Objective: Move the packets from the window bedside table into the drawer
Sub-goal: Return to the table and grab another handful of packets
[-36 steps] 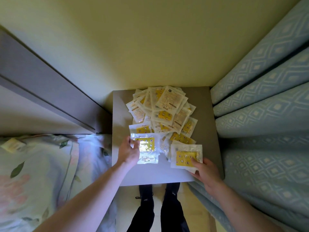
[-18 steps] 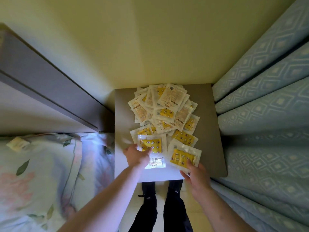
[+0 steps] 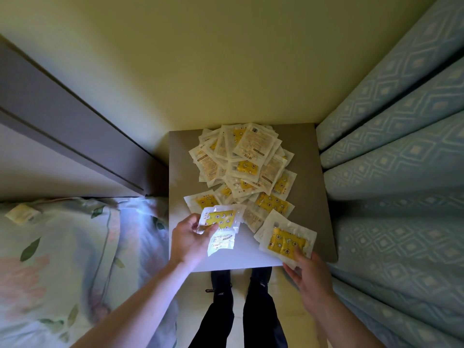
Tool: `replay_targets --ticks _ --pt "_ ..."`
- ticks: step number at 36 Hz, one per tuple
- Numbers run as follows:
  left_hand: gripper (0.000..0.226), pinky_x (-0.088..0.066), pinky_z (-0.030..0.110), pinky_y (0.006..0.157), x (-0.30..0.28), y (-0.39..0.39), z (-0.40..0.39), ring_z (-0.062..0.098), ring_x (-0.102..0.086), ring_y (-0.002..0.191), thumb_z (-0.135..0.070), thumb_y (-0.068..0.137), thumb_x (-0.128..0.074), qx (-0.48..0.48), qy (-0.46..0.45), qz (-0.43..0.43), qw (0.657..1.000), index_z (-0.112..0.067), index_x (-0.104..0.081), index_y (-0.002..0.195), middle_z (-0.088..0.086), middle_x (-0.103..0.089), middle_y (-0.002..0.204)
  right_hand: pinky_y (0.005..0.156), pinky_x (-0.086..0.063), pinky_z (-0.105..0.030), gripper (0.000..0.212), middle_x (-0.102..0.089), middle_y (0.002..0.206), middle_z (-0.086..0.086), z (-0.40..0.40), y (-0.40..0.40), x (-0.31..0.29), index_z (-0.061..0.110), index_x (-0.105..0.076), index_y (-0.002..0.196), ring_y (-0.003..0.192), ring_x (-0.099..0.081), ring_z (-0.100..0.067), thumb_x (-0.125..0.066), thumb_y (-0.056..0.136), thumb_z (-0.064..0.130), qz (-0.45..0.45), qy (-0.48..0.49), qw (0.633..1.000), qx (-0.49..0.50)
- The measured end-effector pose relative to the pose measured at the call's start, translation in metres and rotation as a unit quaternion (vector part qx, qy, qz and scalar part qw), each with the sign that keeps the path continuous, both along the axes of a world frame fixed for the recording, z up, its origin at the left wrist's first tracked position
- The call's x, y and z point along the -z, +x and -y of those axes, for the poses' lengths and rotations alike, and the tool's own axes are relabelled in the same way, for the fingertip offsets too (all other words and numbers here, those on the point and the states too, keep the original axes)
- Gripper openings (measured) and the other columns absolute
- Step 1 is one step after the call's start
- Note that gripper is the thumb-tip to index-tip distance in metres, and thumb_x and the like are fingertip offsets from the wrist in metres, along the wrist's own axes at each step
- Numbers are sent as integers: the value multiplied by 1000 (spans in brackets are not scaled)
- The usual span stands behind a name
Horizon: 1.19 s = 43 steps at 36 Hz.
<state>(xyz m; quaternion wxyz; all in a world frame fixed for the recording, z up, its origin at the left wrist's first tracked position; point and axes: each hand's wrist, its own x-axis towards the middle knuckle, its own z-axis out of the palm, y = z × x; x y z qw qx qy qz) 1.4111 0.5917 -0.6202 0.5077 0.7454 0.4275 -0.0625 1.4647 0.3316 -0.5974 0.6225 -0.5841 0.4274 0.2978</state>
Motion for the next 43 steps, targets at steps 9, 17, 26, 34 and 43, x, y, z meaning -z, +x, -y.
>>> replay_targets --ticks 9,17,26,34,43 --pt "12 -56 26 65 -30 -12 -6 5 -71 73 -33 84 -81 83 52 -24 995 -23 -74 87 -16 -76 78 76 -57 -35 20 -74 112 -7 -8 6 -18 17 -69 116 105 -70 -26 -66 97 21 28 -8 998 -48" --pt "27 -42 22 50 -114 -24 -2 10 -56 57 -37 81 -79 157 150 -47 975 -25 -59 67 -12 -63 60 80 -61 -40 9 -75 103 -5 -13 22 -106 17 -70 104 94 -72 -23 -68 95 15 88 -56 983 -154" --pt "38 -35 28 51 -212 -68 16 15 -49 54 -41 74 -75 97 127 -78 984 -23 -47 55 -6 -51 52 78 -59 -45 9 -73 69 6 -18 26 -207 16 -73 79 75 -68 -18 -77 87 19 170 -128 905 -369" --pt "21 -53 32 59 -272 -125 53 8 -63 61 -48 73 -67 -29 100 -102 989 -28 -66 66 -11 -66 59 87 -58 -50 27 -76 85 -4 -27 24 -237 15 -74 94 85 -73 -25 -78 82 39 192 -81 828 -521" --pt "13 -53 31 70 -308 -218 115 8 -67 72 -49 74 -73 -238 109 -112 959 -39 -66 68 -11 -70 73 83 -60 -43 7 -76 86 3 -66 3 -267 21 -74 88 87 -71 -19 -74 90 27 250 -26 685 -684"
